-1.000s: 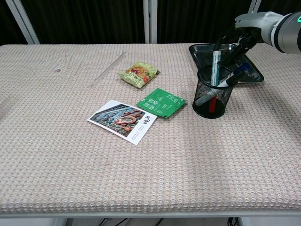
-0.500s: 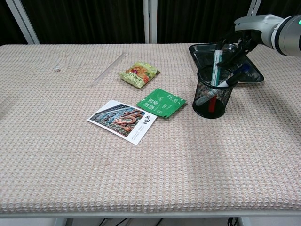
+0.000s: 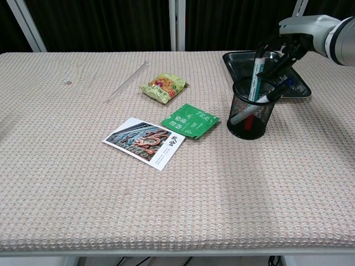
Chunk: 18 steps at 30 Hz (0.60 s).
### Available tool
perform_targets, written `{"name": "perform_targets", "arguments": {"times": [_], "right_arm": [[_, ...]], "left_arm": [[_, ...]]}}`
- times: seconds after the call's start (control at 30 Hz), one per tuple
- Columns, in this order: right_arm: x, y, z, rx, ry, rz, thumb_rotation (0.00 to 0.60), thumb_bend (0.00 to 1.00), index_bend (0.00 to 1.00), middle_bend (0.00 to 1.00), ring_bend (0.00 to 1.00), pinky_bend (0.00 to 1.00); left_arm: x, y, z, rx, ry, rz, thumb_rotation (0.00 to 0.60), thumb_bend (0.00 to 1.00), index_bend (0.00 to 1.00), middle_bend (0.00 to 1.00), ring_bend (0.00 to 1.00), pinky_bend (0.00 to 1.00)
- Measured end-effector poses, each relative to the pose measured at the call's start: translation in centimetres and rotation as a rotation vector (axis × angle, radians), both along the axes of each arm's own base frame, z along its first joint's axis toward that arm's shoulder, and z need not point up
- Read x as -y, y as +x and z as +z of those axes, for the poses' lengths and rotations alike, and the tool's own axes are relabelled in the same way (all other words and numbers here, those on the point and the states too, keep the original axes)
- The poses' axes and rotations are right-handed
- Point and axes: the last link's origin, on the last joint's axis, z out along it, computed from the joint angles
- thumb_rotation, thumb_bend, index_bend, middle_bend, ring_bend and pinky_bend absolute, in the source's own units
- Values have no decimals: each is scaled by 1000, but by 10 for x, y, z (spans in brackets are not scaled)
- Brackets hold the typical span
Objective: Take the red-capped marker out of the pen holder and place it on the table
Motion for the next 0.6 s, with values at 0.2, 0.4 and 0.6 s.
{"name": "perform_targets", "arguments": {"times": [0.2,0.4,0.6], "right_arm": [[-4,3,5,15,-8,17,600,335,649,86,0,0],[-8,7,13,28,-31,36,600,354,726,126,0,0],[-12,11,19,43,-34,48,600,362,744,127,0,0]], "left_arm": [[0,0,0,1,-1,0,600,98,84,0,0,0],[0,0,0,2,-1,1,600,97,84,0,0,0],[1,1,1,2,2,-1,600,98,84,0,0,0]]}}
